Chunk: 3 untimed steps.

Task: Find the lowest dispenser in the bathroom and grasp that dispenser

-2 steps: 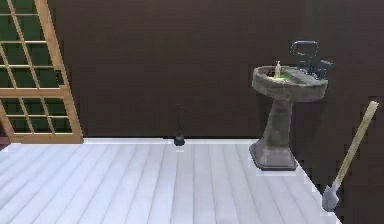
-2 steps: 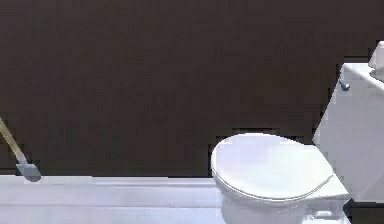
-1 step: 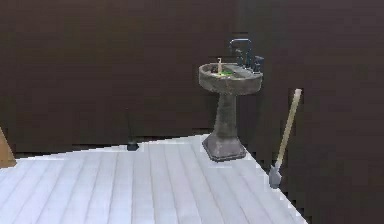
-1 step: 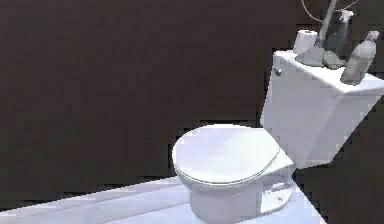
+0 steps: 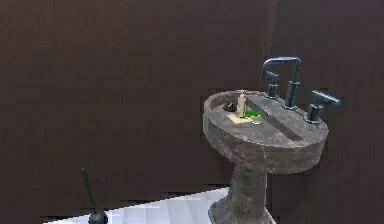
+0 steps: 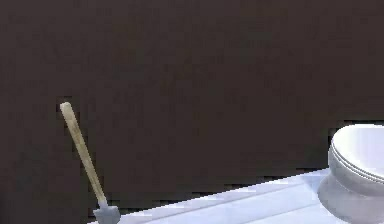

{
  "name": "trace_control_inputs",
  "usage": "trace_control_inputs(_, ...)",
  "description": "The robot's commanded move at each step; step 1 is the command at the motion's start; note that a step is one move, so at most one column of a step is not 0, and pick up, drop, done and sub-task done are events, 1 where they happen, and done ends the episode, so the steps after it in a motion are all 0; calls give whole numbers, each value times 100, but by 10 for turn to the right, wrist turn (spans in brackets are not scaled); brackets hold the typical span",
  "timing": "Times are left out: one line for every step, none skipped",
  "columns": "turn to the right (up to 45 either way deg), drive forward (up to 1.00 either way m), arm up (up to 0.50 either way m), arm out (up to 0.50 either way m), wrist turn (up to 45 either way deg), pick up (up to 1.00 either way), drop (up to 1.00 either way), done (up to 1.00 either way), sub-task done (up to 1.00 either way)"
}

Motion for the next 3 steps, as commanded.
trace_control_inputs(0, 20, 0, 0, 0, 0, 0, 0, 0)
trace_control_inputs(-450, 0, 0, 0, 0, 0, 0, 0, 0)
trace_control_inputs(-240, 0, 0, 0, 0, 0, 0, 0, 0)
